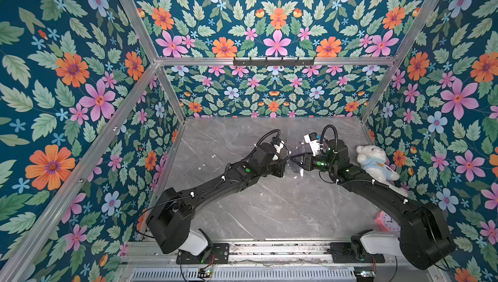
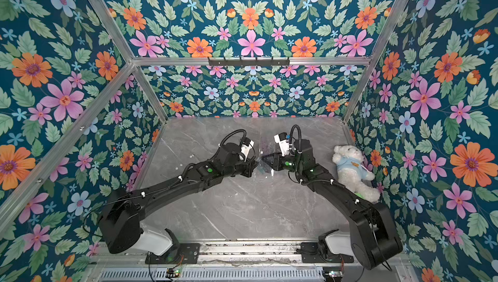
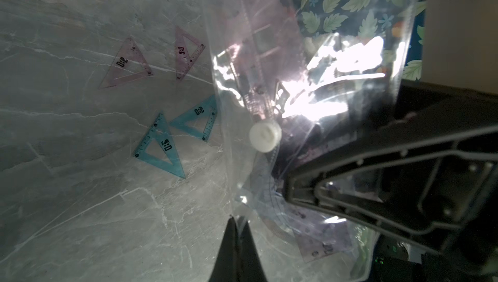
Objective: Open the ruler set and take out the ruler
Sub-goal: Pick up the ruler set bag from the center of the board.
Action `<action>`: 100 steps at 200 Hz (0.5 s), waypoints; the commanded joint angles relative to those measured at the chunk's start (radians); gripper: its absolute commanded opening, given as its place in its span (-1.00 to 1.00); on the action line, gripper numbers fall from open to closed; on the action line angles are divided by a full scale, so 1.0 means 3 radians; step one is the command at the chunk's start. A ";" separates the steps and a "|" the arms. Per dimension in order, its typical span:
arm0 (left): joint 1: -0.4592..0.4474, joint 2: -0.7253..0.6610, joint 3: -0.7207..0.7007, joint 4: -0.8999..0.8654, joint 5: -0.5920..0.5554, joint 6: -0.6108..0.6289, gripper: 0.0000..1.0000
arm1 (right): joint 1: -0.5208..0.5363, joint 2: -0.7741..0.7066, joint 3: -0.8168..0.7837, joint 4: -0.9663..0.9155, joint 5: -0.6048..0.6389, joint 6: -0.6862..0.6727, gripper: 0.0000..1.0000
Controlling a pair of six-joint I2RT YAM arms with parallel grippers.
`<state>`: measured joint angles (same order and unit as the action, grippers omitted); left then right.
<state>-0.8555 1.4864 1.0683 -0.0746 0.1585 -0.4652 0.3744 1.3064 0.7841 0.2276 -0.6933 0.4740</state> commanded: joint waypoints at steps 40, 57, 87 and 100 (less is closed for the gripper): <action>-0.0007 0.0010 0.0028 0.0066 -0.0043 0.0011 -1.00 | 0.0000 0.0013 0.0011 0.0018 0.0008 -0.0013 -0.99; -0.0017 -0.0003 0.0024 0.0070 -0.0110 0.0009 -0.89 | 0.0000 -0.0005 0.0028 0.0003 0.0000 -0.0003 -1.00; -0.0027 -0.0088 0.0003 0.0066 -0.0294 0.0073 -0.32 | 0.0000 -0.0071 0.0090 -0.0137 0.0025 -0.0030 -1.00; -0.0032 -0.0142 0.0004 0.0046 -0.0377 0.0150 -0.20 | 0.0000 -0.0111 0.0142 -0.0267 0.0061 -0.0076 -1.00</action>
<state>-0.8635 1.4689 1.0668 -0.0753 0.1108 -0.4622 0.3740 1.2934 0.8024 0.1848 -0.6842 0.4686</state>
